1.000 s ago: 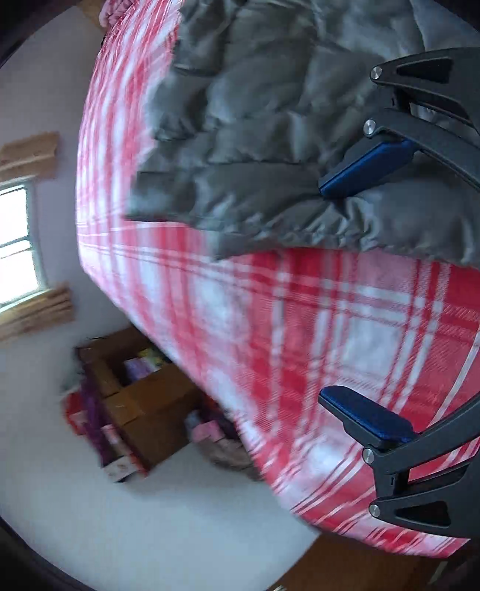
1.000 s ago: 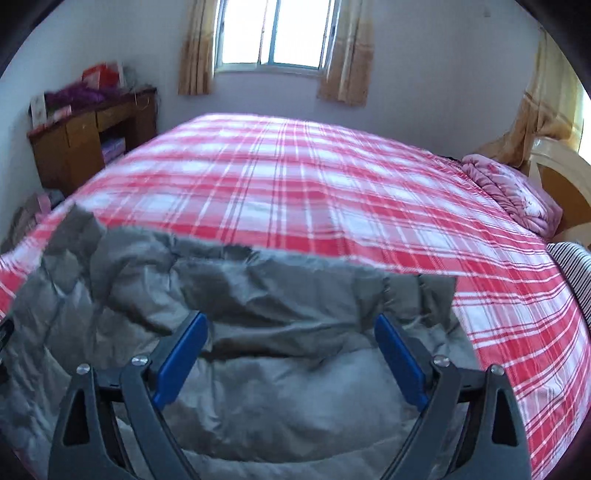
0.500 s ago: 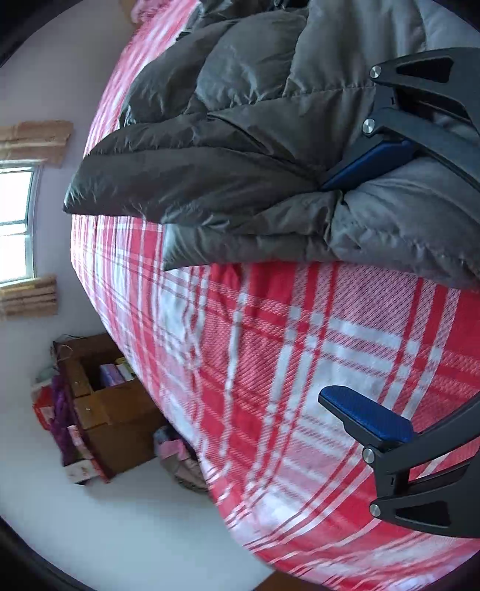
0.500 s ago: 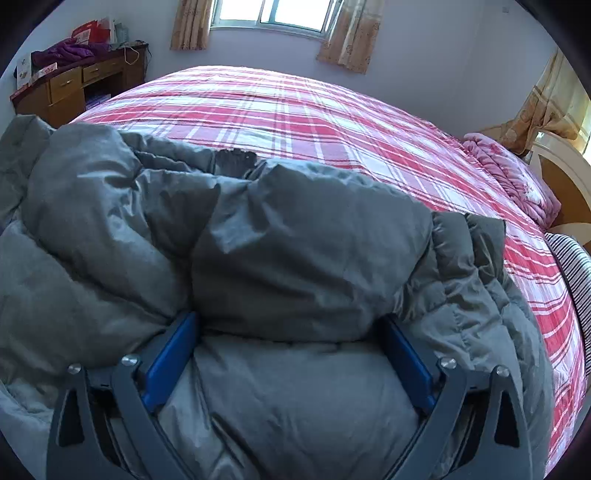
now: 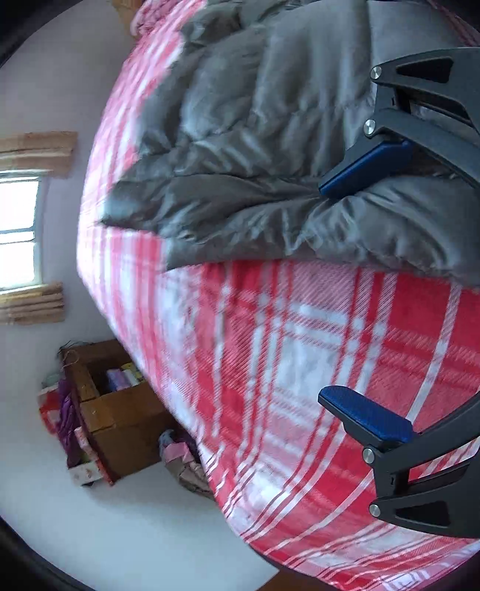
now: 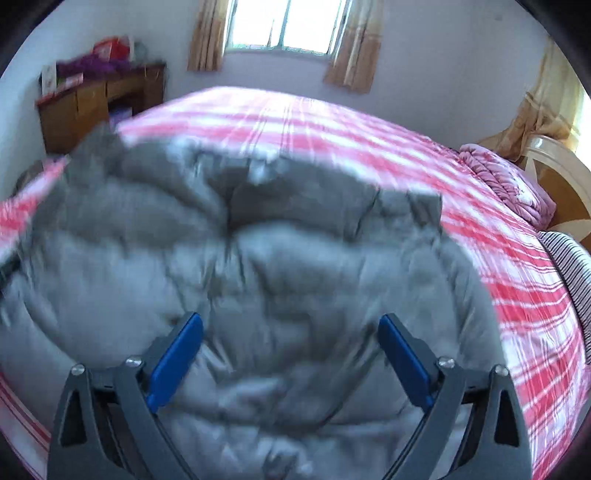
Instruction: Fold large clothes
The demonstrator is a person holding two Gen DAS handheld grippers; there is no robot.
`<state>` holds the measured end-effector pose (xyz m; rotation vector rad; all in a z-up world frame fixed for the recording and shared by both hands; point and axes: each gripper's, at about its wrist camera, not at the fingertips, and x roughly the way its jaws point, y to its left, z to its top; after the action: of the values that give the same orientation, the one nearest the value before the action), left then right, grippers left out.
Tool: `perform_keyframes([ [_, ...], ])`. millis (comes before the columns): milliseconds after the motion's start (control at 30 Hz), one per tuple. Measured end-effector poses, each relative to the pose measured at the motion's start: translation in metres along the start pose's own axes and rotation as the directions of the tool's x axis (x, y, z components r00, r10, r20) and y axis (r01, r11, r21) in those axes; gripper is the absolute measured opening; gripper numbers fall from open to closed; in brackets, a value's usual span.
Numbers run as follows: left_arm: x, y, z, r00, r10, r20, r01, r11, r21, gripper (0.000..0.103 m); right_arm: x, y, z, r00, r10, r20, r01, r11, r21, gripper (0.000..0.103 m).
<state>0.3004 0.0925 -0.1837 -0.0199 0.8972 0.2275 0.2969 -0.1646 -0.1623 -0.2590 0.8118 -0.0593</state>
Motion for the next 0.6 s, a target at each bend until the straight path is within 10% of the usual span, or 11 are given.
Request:
perform_keyframes([
  [300, 0.014, 0.0, -0.006, 0.993, -0.106, -0.045, 0.103, 0.993, -0.063, 0.101, 0.01, 0.011, -0.013, 0.999, -0.033, 0.006, 0.033, 0.999, -0.017, 0.099],
  [433, 0.005, -0.001, -0.007, 0.987, -0.157, -0.039, 0.155, 0.987, -0.041, 0.08, 0.001, 0.003, -0.009, 1.0, -0.013, 0.001, 0.013, 1.0, -0.008, 0.095],
  [600, -0.006, -0.007, -0.015, 0.981, -0.19, -0.033, 0.188, 0.981, -0.034, 0.079, -0.035, 0.006, -0.022, 0.999, 0.004, 0.054, -0.004, 1.0, 0.01, 0.096],
])
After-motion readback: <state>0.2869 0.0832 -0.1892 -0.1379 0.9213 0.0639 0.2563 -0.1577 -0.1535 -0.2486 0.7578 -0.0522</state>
